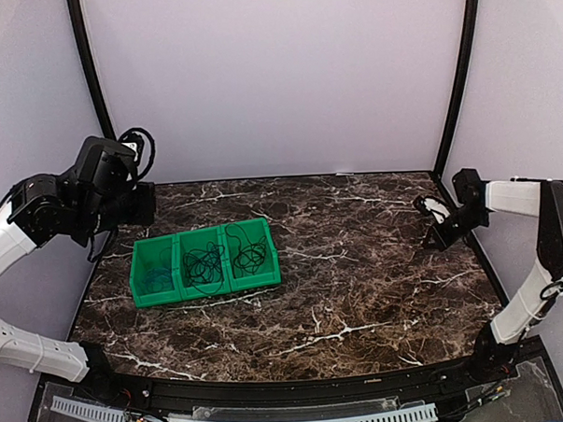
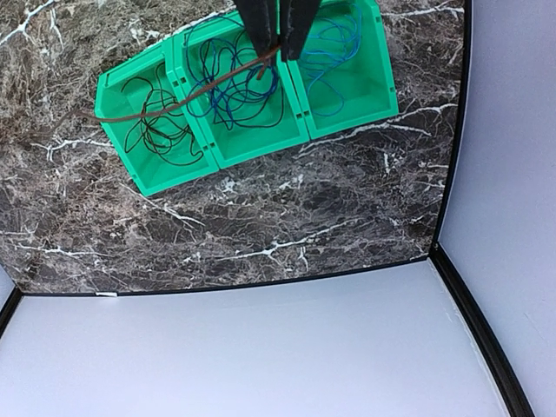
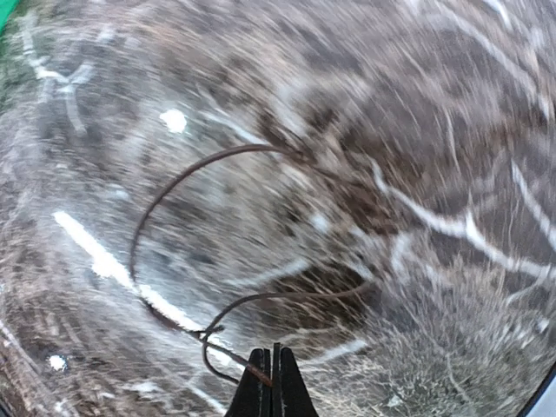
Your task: Untangle the cables
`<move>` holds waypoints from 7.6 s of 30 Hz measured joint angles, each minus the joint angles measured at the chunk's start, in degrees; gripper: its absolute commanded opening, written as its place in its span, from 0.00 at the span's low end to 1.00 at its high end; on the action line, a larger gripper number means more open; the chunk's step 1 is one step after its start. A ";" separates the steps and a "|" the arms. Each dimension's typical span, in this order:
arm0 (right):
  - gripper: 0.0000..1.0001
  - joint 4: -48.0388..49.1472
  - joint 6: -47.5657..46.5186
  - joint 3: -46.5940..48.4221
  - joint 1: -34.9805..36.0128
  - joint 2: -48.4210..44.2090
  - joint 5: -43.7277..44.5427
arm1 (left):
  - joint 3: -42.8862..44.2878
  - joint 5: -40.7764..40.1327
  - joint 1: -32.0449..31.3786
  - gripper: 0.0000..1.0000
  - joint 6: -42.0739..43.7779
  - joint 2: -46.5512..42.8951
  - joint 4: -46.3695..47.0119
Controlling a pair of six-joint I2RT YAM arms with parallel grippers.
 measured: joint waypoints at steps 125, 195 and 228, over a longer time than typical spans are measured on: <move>0.52 8.22 0.66 -3.23 31.32 -6.84 -4.57 | 8.74 27.56 4.66 0.00 12.50 27.28 33.27; 0.53 6.62 -0.83 -3.23 31.32 -4.17 -4.61 | 0.33 28.17 -0.07 0.56 -0.66 30.62 24.48; 0.53 6.51 -1.27 -3.23 31.32 -3.89 -4.59 | 9.81 21.16 -1.86 0.00 -10.14 49.86 19.50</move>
